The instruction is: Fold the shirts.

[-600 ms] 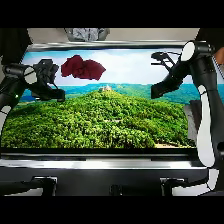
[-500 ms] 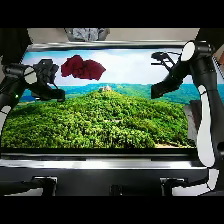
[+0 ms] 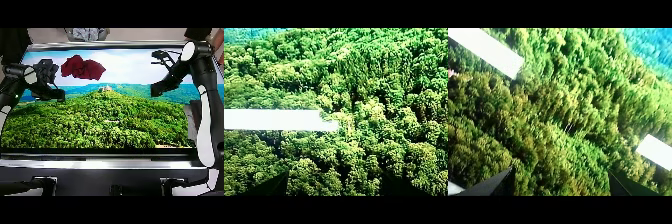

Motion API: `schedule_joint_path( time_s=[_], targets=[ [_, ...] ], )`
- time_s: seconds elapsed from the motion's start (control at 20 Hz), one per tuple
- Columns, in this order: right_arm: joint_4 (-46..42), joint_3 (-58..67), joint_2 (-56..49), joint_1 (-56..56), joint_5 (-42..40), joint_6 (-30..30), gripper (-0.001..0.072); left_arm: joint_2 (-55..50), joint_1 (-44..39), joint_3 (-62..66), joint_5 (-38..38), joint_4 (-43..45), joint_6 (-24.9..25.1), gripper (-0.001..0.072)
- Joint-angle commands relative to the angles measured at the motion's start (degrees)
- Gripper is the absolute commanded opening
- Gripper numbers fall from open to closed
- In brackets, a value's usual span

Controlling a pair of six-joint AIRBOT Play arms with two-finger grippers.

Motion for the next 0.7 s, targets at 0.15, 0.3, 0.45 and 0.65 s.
schedule_joint_path(
  time_s=[0.15,0.3,0.45,0.65],
  targets=[
    [-9.6,0.0,0.0,0.0,-4.5,-1.9,0.0701,-0.5,0.0,0.0,8.3,0.0,0.0,0.0713],
    [-10.6,0.0,0.0,0.0,-6.1,-5.1,0.0702,-1.0,-0.1,0.0,9.7,-0.4,-0.6,0.0713],
    [-10.4,0.0,0.0,0.0,-10.1,-5.2,0.0701,-2.5,-0.1,0.0,21.7,-0.3,-0.6,0.0713],
    [-10.1,0.0,-0.2,0.0,-14.4,-5.2,0.07,-10.0,5.2,9.9,34.4,0.0,-6.0,0.071]
  ],
)
